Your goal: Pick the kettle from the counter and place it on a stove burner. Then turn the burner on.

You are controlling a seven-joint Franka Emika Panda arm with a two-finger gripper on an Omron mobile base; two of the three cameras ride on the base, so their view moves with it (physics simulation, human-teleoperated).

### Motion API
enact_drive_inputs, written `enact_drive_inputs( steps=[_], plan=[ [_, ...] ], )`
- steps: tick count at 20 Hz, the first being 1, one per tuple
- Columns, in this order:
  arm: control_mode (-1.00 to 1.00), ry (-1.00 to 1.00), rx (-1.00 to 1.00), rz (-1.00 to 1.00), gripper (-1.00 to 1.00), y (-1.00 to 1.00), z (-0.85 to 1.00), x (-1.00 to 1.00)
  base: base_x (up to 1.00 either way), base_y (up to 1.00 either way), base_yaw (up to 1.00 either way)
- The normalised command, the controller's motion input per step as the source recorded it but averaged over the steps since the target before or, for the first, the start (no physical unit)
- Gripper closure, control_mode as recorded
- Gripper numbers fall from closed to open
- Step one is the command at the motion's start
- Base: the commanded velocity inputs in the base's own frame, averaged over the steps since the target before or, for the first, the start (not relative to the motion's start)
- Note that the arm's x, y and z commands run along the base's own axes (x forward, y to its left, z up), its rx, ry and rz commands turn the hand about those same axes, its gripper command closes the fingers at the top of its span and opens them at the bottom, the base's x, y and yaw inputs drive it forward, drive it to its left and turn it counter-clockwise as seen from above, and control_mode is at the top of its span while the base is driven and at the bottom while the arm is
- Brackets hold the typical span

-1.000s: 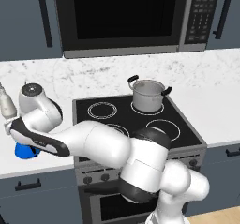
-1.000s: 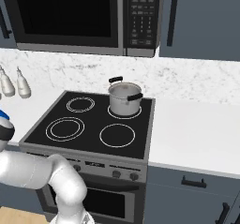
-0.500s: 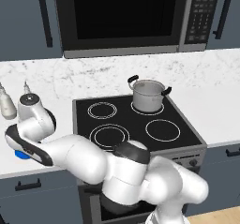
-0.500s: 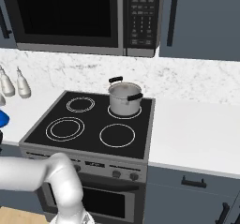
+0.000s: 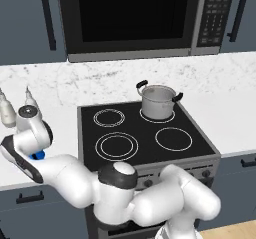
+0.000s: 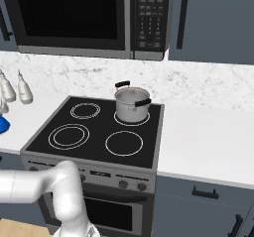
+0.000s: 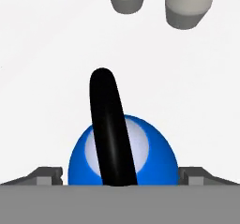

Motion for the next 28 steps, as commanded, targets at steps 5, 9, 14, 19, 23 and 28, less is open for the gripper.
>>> enact_drive_inputs(
  steps=[5,9,14,19,23,28],
  plan=[
    [-1.0,0.0,0.0,0.0,1.0,0.02,-0.03,0.19,0.0,0.0,0.0],
    [-1.0,-0.02,0.0,0.0,1.0,-0.12,-0.02,0.0,0.0,0.0,0.0],
    [-1.0,-0.25,0.0,0.0,1.0,-0.67,-0.11,-0.09,0.0,0.0,0.0],
    [-1.0,-0.48,0.0,0.0,1.0,-1.0,0.0,-0.5,0.0,0.0,0.0],
    [-1.0,-0.3,0.03,-0.08,1.0,-1.0,0.01,-0.09,0.0,0.0,0.0],
    [-1.0,-0.09,0.15,-0.13,1.0,-1.0,0.29,0.12,0.0,0.0,0.0]
  ],
)
